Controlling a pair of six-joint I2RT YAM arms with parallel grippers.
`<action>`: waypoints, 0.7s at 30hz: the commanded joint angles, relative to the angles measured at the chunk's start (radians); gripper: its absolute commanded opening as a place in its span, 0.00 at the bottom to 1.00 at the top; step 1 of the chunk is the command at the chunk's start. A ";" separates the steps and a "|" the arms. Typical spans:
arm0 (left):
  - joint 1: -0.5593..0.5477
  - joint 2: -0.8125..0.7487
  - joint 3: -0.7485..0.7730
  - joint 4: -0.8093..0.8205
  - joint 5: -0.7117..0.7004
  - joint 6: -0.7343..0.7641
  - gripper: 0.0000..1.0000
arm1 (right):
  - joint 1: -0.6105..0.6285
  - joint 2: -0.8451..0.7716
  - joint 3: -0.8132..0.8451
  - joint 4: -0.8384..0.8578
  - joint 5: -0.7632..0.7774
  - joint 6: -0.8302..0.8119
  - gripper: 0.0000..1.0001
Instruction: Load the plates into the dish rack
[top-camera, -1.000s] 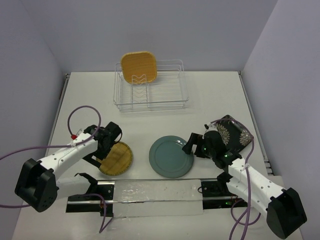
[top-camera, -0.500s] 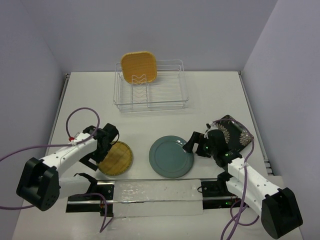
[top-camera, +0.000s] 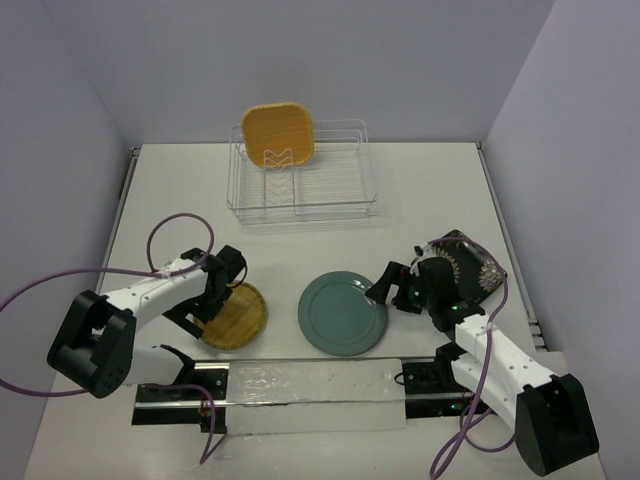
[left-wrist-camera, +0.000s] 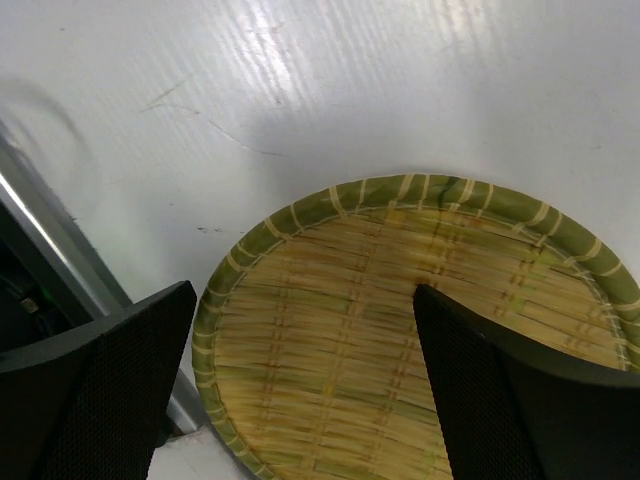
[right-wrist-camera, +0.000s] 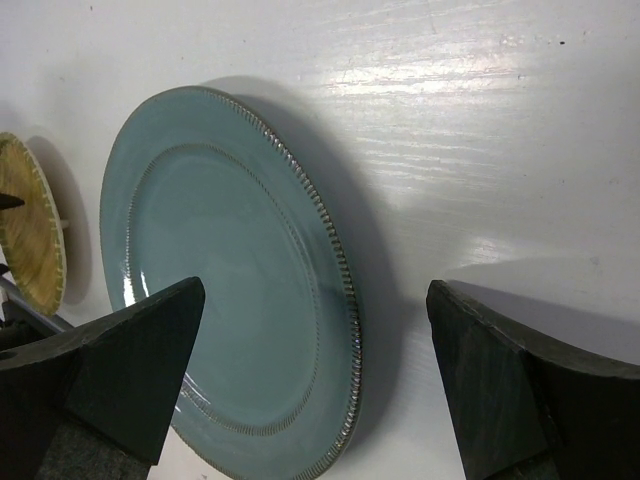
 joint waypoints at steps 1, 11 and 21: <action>-0.035 0.019 -0.075 0.255 0.088 0.028 0.99 | -0.012 -0.006 -0.005 0.051 -0.015 -0.015 1.00; -0.116 0.038 -0.023 0.452 0.044 0.087 0.99 | -0.014 -0.019 -0.007 0.055 -0.028 -0.019 1.00; -0.130 -0.068 -0.224 0.675 0.072 0.052 0.91 | -0.017 -0.051 -0.008 0.049 -0.018 -0.016 1.00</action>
